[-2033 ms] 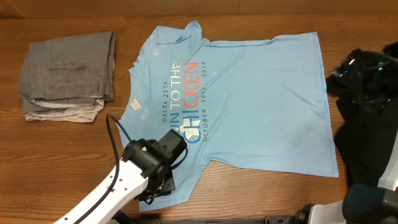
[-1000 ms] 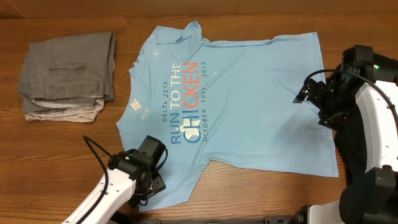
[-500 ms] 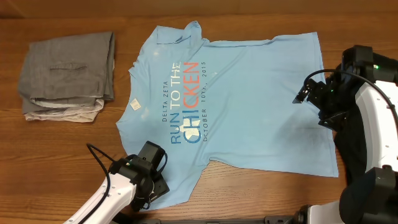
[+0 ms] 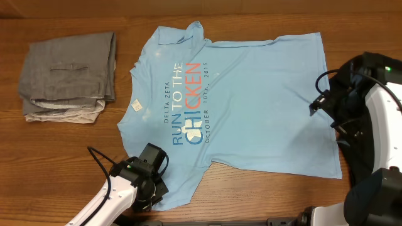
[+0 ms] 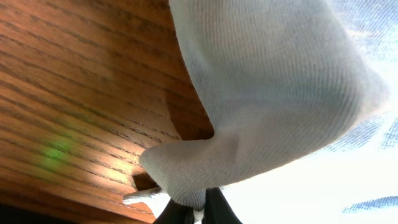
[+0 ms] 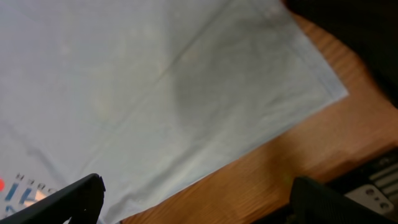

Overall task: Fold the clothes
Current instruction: 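Move the right gripper to the shirt's lower right corner, then grasp the lower right hem with the right gripper, left holding lower left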

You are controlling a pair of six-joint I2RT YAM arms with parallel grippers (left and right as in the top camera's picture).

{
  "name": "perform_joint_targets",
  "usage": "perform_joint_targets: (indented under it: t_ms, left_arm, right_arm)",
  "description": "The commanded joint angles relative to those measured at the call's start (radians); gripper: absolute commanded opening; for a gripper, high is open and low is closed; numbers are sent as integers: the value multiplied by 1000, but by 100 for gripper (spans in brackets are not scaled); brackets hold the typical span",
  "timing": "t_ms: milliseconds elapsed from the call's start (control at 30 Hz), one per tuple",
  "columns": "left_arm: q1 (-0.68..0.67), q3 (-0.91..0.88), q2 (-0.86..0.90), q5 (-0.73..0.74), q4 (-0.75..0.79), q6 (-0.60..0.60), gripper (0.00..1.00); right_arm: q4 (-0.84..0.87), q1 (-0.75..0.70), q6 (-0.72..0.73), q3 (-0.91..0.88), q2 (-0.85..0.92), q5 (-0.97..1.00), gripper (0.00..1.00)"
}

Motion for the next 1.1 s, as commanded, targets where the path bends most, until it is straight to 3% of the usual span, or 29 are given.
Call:
perform_joint_targets:
  t_ms: [0,367,833,900,1067]
  left_arm:
    - [5,-20,-4,13,13,-2,8]
    - [4,-20,-4,13,14,16,14]
    - [4,-20,-4,13,21,16,18]
    - [4,-20,-4,13,22,16,19]
    - [4,-20,-4,13,22,16,20]
  right_arm:
    - [-8,-13,102,-26,-9,56,98]
    - [127,-121,308,-268,-9,124,90]
    - [314,-327,306,-489,-9,132,95]
    - [345,-346,301,-507,-9,141,93]
    - [399,-362,272,-532,-9,140,77]
